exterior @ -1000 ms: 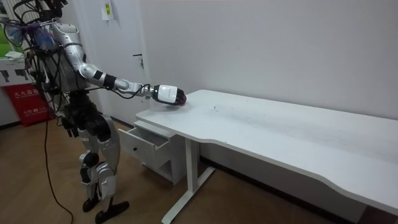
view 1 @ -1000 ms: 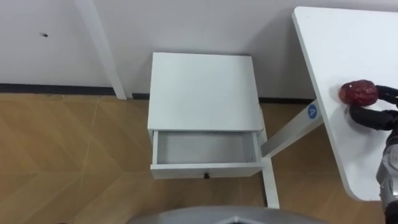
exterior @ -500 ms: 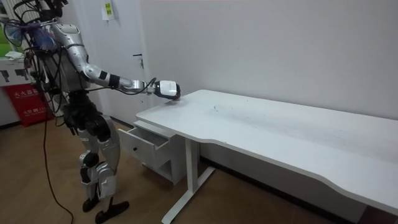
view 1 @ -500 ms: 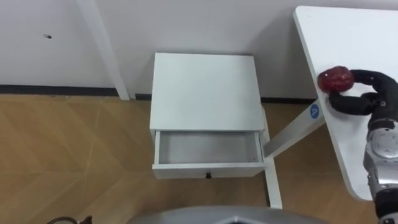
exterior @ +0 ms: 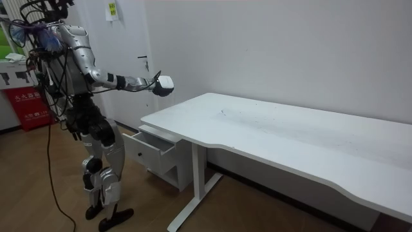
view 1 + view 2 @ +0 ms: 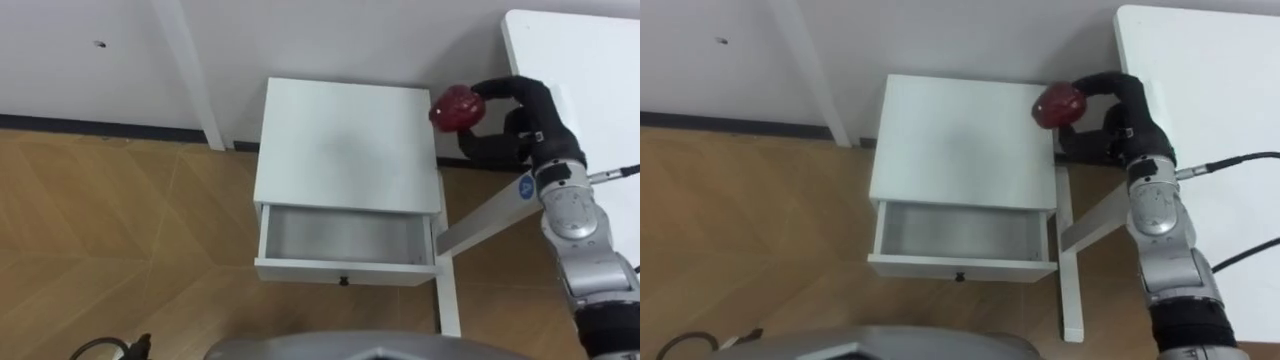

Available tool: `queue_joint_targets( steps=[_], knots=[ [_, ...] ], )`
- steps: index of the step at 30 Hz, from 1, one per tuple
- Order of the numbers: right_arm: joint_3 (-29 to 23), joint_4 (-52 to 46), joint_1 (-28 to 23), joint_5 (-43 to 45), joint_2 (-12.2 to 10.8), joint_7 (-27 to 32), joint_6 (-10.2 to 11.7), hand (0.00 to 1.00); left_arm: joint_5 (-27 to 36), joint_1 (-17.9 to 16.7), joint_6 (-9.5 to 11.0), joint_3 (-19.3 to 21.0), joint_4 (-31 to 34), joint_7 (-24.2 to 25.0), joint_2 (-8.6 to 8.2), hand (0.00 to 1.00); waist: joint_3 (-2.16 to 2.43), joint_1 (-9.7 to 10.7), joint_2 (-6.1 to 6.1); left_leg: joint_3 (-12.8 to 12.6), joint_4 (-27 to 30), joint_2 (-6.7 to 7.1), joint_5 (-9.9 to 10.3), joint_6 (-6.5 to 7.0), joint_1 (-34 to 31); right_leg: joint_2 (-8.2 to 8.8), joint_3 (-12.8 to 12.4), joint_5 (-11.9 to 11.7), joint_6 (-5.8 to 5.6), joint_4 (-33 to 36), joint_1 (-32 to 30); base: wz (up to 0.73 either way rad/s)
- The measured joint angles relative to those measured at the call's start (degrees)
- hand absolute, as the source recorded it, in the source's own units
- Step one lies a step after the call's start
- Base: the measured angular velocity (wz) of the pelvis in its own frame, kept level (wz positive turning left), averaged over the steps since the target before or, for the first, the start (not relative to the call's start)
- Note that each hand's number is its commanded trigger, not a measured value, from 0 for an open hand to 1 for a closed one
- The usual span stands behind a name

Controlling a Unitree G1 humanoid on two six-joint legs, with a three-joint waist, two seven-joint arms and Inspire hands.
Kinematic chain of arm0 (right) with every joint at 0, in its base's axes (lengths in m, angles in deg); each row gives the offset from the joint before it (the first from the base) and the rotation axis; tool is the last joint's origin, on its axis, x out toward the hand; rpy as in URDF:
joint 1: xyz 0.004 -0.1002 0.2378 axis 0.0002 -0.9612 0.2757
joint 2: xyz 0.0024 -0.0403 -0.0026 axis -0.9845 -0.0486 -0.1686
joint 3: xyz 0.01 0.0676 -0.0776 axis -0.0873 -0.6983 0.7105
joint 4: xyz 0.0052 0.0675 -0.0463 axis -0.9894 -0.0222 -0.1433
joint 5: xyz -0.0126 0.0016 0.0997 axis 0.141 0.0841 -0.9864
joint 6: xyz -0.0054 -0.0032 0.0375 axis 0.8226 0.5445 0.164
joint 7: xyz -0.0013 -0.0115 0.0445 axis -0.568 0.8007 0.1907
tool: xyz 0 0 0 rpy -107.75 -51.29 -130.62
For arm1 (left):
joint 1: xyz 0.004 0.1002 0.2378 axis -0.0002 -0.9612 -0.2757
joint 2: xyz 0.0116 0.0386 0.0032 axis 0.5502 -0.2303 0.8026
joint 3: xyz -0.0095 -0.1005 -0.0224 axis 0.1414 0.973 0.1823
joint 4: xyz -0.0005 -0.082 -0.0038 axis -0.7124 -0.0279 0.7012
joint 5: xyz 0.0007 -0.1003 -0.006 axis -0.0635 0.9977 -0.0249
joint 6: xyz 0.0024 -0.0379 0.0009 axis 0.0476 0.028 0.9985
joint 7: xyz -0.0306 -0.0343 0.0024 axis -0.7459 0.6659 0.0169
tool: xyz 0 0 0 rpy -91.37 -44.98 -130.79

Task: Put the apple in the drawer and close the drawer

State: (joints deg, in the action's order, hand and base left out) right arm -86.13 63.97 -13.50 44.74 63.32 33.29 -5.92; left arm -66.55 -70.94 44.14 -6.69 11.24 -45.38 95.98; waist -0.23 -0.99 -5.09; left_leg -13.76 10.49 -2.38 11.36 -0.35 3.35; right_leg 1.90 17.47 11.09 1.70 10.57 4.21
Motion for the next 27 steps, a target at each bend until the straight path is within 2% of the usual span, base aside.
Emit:
queue_joint_targets(
  steps=[2, 5, 8, 14, 17, 21, 27],
  knots=[
    [1.7, -0.3, 0.0, 1.0, -0.1, -1.3, 0.0, 1.0, 0.0, 0.2, 0.0, -1.2, 0.0, 0.2, -0.01, 0.0, 0.12, -0.5, -0.17, 0.1, 0.3, -0.03, 0.1, 0.19, -0.9, 0.04, 0.0, -0.1, -0.08, 0.1, -0.5, 0.03],
    [2.1, -0.5, 0.0, 1.2, -1.1, -2.9, 0.0, 1.0, 0.0, 0.4, 0.0, -2.3, 0.0, 0.7, -0.08, 0.0, 0.12, -0.7, 0.47, 0.4, 0.4, -0.04, 0.4, 0.56, -1.3, 0.07, 0.3, -0.2, -0.2, 0.1, -0.6, 0.08],
    [3.3, -0.6, -0.1, 1.9, -1.0, -3.4, -0.1, 1.0, 0.0, 0.7, -0.1, -2.6, 0.0, 1.2, -0.09, 0.0, 0.51, -1.1, 1.19, 0.5, 0.5, 0.08, 0.4, 0.62, -1.4, 0.19, 0.5, -0.2, -0.31, 0.1, -0.5, 0.04],
    [7.9, -0.6, -0.1, 3.3, -1.1, -6.6, -1.0, 1.0, 0.0, 1.7, -0.8, -3.2, 0.0, 1.3, -0.35, 0.0, 0.3, -1.2, 1.68, 1.1, 1.3, 0.11, 0.4, 0.62, -1.9, 0.34, 1.6, -0.2, -0.32, 0.1, -0.4, 0.08],
    [8.8, -0.6, -0.1, 6.0, -2.3, -7.6, -1.8, 1.0, 0.0, 1.8, -1.3, -3.8, 0.0, 1.4, -0.42, 0.0, 0.29, -1.3, 1.57, 1.2, 1.4, 0.14, 0.4, 0.62, -2.0, 0.36, 1.7, -0.2, -0.33, 0.1, -0.4, 0.0],
    [10.6, -0.5, -0.6, 7.9, -2.4, -7.8, -2.1, 1.0, 0.0, 2.2, -1.4, -4.2, 0.0, 1.5, -0.34, 0.0, 0.33, -1.6, 1.47, 1.3, 1.5, 0.18, 0.4, 0.63, -2.0, 0.42, 1.7, -0.2, -0.33, 0.1, -0.4, 0.0],
    [12.9, 0.5, -1.5, 10.2, -3.2, -10.0, -2.9, 1.0, 0.0, 3.4, -1.3, -4.4, 0.0, 1.5, -0.32, 0.0, 0.14, -2.2, 1.44, 1.5, 1.7, 0.15, 0.5, 0.74, -2.7, 0.43, 1.7, -0.2, -0.32, 0.1, -0.6, 0.01]
  ],
)
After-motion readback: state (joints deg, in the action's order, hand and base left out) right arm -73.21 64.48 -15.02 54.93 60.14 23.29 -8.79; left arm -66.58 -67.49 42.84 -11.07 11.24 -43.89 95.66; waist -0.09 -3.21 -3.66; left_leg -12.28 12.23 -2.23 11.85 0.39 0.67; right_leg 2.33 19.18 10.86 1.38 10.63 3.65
